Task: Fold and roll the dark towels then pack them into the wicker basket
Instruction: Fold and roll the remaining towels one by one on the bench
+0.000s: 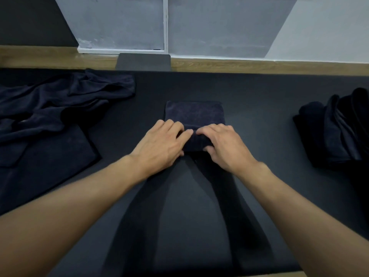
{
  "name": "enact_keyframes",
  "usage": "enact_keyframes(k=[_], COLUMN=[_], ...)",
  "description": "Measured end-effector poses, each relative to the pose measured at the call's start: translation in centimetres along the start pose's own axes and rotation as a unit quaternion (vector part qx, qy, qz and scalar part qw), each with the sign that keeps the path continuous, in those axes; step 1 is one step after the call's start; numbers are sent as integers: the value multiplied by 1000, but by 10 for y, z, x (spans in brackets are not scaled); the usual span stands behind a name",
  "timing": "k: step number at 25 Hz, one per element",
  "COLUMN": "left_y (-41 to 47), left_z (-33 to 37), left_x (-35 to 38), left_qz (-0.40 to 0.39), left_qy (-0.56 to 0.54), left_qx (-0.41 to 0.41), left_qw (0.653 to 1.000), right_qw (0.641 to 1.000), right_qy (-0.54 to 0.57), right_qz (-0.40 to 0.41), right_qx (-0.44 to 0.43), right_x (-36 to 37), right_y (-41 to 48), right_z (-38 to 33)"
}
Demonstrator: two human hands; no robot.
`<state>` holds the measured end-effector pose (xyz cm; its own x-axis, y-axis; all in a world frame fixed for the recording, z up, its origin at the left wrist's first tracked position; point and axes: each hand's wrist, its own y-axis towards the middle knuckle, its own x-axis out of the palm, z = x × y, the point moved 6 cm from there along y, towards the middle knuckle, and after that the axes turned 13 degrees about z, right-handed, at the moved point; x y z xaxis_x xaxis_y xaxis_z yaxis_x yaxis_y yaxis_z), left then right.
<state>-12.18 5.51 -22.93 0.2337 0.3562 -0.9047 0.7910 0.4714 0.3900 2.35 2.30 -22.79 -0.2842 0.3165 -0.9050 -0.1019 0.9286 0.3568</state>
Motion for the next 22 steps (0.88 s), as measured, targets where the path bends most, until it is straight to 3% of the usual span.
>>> enact_keyframes(k=[3,5,7,10,12,14,16,17,19,21,22], left_y=[1,15,30,47,56,56,46,37,24,26,31], left_z=[4,-2,-19,-46,-49,-42,-31,-26,-23,-28,-31], left_x=[4,3,9,24,30,32,18,14,15,22,25], left_qz=[-22,-34,-64,-146,-156,-121,-24,7,-9,-59,-86], left_qy=[-4,-39,-123,-225,-226,-171,-122,-114,-128,-187,-234], left_qx=[-28,-59,-114,-194,-197,-188,-142,-109,-68,-91,-115], left_qw=[999,997,984,944,941,960,982,987,989,976,962], right_qw=[984,931,905,978,998,998,993,983,936,887,888], right_qy=[105,240,277,143,9,-25,59,114,239,313,313], right_qz=[-105,-194,-224,-79,-28,-19,-14,-40,-141,-220,-222], right_qx=[103,195,234,132,48,49,104,141,215,257,252], right_x=[2,3,3,-7,-5,2,1,2,4,4,3], right_y=[24,38,47,42,19,9,20,26,30,23,20], right_z=[18,31,34,25,9,11,24,31,42,42,40])
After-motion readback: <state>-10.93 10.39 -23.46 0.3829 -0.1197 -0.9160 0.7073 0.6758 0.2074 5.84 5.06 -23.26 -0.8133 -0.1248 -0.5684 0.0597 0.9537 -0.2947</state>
